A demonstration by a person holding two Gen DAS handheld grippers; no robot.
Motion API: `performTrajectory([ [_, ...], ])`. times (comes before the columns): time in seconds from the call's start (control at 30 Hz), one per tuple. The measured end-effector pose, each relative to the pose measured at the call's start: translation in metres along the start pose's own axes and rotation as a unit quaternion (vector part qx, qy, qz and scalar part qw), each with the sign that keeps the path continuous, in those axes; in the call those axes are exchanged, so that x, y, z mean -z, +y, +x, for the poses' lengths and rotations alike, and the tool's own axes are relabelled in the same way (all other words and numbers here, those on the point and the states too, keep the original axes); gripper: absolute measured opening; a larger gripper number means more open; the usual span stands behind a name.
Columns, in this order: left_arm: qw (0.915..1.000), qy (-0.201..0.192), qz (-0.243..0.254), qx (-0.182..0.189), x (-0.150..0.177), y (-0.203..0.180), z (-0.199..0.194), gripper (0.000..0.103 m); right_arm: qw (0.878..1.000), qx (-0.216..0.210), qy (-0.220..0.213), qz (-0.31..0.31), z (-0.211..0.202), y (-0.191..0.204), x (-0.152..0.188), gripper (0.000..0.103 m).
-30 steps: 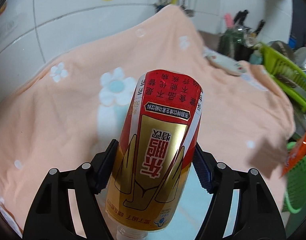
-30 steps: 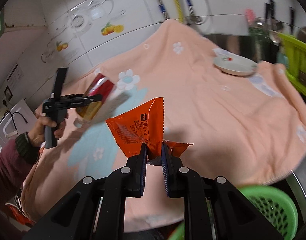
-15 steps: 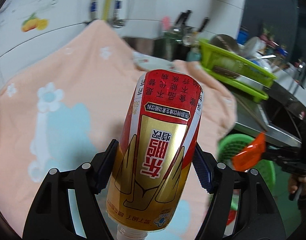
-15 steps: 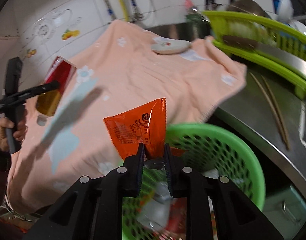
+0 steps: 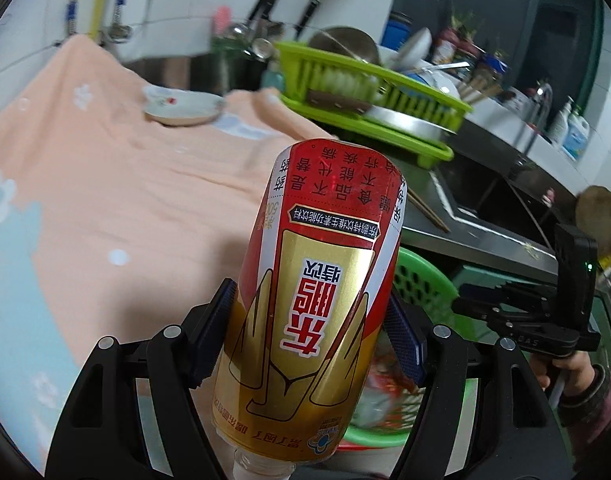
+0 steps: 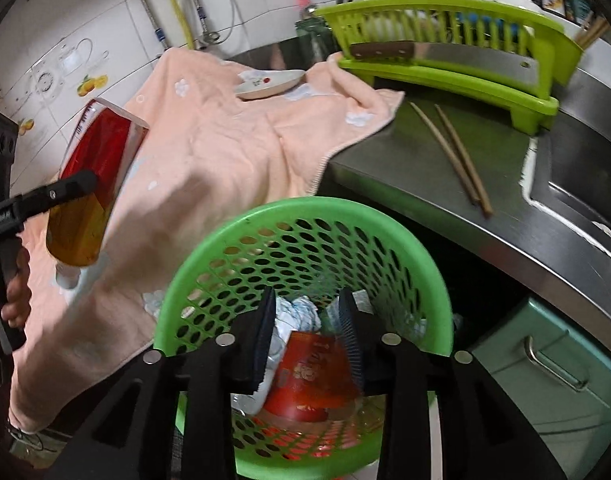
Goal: Collect trash
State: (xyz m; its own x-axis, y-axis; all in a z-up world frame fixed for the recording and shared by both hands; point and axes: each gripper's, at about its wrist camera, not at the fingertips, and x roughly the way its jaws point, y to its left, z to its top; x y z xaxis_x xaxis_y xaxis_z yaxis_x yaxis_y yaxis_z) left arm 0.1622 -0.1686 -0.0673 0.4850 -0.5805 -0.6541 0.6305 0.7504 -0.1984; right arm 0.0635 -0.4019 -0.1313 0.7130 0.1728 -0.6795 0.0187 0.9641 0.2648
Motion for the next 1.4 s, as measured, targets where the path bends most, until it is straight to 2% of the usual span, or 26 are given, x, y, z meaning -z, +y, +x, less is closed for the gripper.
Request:
performTrajectory([
  [0.17, 0.9997, 0.019, 0.001, 0.016, 0.007, -0.023, 0.021, 0.070, 1.000, 0.001, -0.014, 0.021, -0.011, -0.013, 0.004, 0.045],
  [0.23, 0.9994, 0.031, 0.003, 0.015, 0.009, -0.031, 0.031, 0.070, 0.999, -0.003, -0.018, 0.032, -0.015, -0.017, 0.006, 0.057],
  [0.27, 0.9993, 0.034, 0.002, 0.018, 0.009, -0.032, 0.035, 0.070, 0.999, -0.006, -0.020, 0.035, -0.017, -0.019, 0.007, 0.059],
  [0.43, 0.9980, 0.062, 0.007, 0.013, 0.015, -0.039, 0.053, 0.071, 0.999, -0.008, -0.025, 0.037, -0.023, -0.018, 0.012, 0.065],
  [0.6, 0.9974, 0.070, 0.008, 0.011, 0.018, -0.041, 0.059, 0.076, 0.999, -0.005, -0.029, 0.028, -0.024, -0.014, 0.014, 0.068],
  [0.97, 0.9989, 0.046, -0.008, 0.002, 0.017, -0.029, 0.037, 0.083, 0.999, -0.012, -0.034, 0.015, -0.026, 0.003, 0.013, 0.074],
  [1.4, 0.9965, 0.007, -0.028, -0.078, 0.027, 0.007, -0.017, 0.092, 0.999, 0.003, -0.030, -0.029, -0.023, 0.048, 0.006, 0.085],
])
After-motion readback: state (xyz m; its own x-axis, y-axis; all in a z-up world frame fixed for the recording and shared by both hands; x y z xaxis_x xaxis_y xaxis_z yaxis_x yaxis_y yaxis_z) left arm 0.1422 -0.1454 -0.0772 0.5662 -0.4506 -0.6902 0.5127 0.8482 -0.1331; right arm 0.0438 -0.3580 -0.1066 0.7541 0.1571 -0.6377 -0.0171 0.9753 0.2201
